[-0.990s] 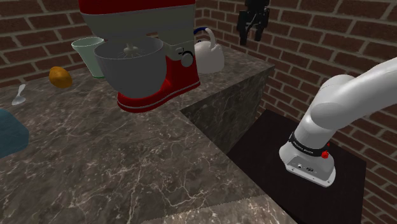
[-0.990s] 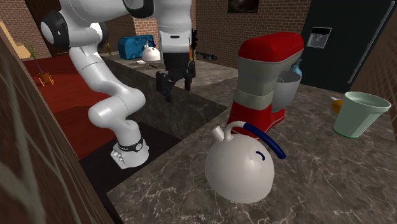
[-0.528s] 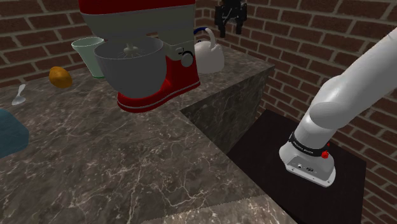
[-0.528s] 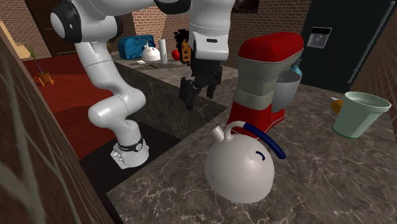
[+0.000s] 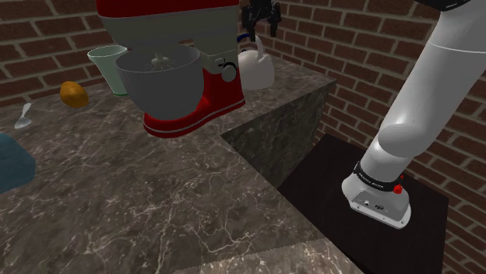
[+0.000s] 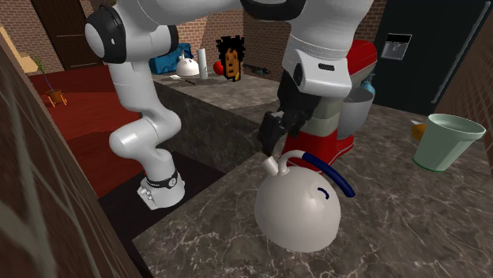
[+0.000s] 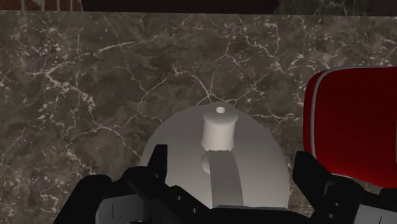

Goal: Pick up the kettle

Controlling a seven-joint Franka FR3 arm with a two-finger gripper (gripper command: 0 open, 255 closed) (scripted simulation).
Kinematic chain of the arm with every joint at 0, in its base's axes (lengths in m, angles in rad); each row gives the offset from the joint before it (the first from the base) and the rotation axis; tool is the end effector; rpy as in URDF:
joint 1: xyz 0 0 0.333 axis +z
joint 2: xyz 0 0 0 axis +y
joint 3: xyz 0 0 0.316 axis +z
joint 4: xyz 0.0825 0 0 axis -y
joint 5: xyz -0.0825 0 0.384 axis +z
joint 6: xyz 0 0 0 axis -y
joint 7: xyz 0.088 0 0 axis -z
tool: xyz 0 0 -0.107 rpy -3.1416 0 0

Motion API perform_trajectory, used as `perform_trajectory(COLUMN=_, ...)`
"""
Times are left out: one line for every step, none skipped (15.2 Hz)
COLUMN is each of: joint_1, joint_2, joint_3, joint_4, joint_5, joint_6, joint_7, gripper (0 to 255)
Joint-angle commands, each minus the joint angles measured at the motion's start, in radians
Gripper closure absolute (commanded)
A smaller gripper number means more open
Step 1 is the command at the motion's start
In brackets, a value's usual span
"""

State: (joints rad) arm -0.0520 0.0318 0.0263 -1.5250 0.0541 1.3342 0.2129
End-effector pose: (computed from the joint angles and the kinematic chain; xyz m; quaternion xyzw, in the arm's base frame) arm 0.5375 -0.0073 0.6105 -0.9868 0.1148 0.1131 0.0168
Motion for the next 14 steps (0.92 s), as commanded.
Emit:
perform_trajectory(joint_1=0.0, joint_2=0.016, joint_3=0.0, joint_4=-0.001, joint_5=-0.001, joint_6=0.013, joint_7=0.002, gripper=0)
perform_trajectory(joint_1=0.0, joint_2=0.013, joint_3=0.0, joint_4=-0.019, joint_5=-0.001, joint_6=0.028, joint_7=0.001, gripper=0)
perform_trajectory(joint_1=0.0, joint_2=0.009, joint_3=0.0, joint_4=-0.037, joint_5=-0.001, joint_6=0.042, joint_7=0.001, gripper=0)
perform_trajectory(joint_1=0.0, joint_2=0.006, joint_3=0.0, joint_4=-0.055, joint_5=-0.001, joint_6=0.057, joint_7=0.0, gripper=0)
perform_trajectory(joint_1=0.0, joint_2=0.004, joint_3=0.0, joint_4=-0.072, joint_5=-0.001, joint_6=0.071, joint_7=-0.001, gripper=0)
perform_trajectory(joint_1=0.0, joint_2=0.001, joint_3=0.0, joint_4=-0.088, joint_5=-0.001, joint_6=0.085, joint_7=-0.001, gripper=0)
perform_trajectory(joint_1=0.0, joint_2=-0.001, joint_3=0.0, joint_4=-0.098, joint_5=-0.001, joint_6=0.093, joint_7=-0.002, gripper=0)
perform_trajectory(joint_1=0.0, joint_2=0.0, joint_3=0.0, joint_4=-0.098, joint_5=-0.001, joint_6=0.093, joint_7=-0.002, gripper=0)
perform_trajectory(joint_1=0.0, joint_2=0.001, joint_3=0.0, joint_4=-0.096, joint_5=-0.001, joint_6=0.093, joint_7=-0.002, gripper=255)
perform_trajectory(joint_1=0.0, joint_2=0.0, joint_3=0.0, joint_4=-0.097, joint_5=-0.001, joint_6=0.093, joint_7=-0.002, gripper=255)
perform_trajectory(joint_1=0.0, joint_2=0.001, joint_3=0.0, joint_4=-0.096, joint_5=-0.001, joint_6=0.093, joint_7=-0.002, gripper=255)
perform_trajectory(joint_1=0.0, joint_2=0.001, joint_3=0.0, joint_4=-0.096, joint_5=-0.001, joint_6=0.093, joint_7=-0.002, gripper=255)
perform_trajectory(joint_1=0.0, joint_2=0.001, joint_3=0.0, joint_4=-0.096, joint_5=-0.001, joint_6=0.093, joint_7=-0.002, gripper=255)
perform_trajectory(joint_1=0.0, joint_2=0.001, joint_3=0.0, joint_4=-0.096, joint_5=-0.001, joint_6=0.093, joint_7=-0.002, gripper=255)
